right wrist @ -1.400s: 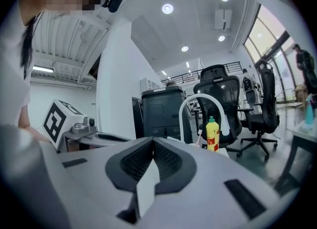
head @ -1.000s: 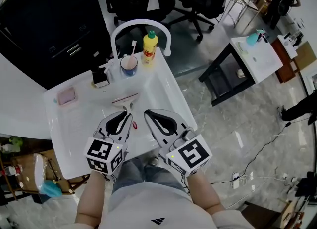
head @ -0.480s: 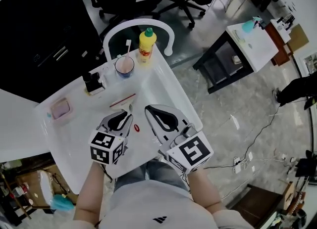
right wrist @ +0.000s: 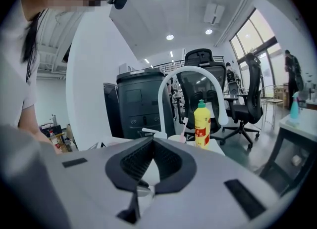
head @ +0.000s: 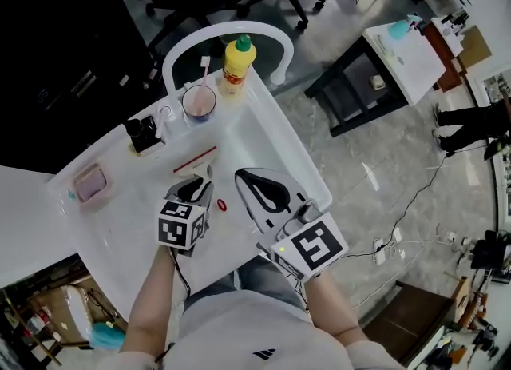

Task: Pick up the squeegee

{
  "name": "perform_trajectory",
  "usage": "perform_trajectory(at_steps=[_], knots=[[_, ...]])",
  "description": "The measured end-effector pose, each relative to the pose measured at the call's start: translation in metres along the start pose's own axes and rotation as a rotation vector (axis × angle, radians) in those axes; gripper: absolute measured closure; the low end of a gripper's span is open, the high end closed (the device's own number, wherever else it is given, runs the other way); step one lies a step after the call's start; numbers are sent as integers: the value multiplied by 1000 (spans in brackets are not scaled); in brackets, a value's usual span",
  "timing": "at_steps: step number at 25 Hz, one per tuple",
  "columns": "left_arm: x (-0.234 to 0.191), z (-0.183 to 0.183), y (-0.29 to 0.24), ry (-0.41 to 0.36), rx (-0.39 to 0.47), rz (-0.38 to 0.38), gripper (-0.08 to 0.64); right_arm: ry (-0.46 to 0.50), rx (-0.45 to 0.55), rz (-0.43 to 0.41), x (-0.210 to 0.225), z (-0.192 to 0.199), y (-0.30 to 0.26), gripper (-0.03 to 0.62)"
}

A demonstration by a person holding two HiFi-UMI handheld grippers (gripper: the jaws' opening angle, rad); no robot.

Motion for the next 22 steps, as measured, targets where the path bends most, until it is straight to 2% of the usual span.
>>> perform_trajectory(at_steps=[12, 22], knots=[[-21, 43, -33, 58, -86, -66, 448, 1, -43, 32, 4, 10, -14, 583], [-28, 71, -46, 144, -146, -118, 431, -7, -66, 43, 13, 18, -16, 583]])
Point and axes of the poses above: the fingertips, and each gripper's own axes: y backward along the fingers, x to its right, z out of its underside, the point moved 3 cm from there along y, backward along the fingers, and after that the axes turned 10 degrees about x, right-handed, at the moved point
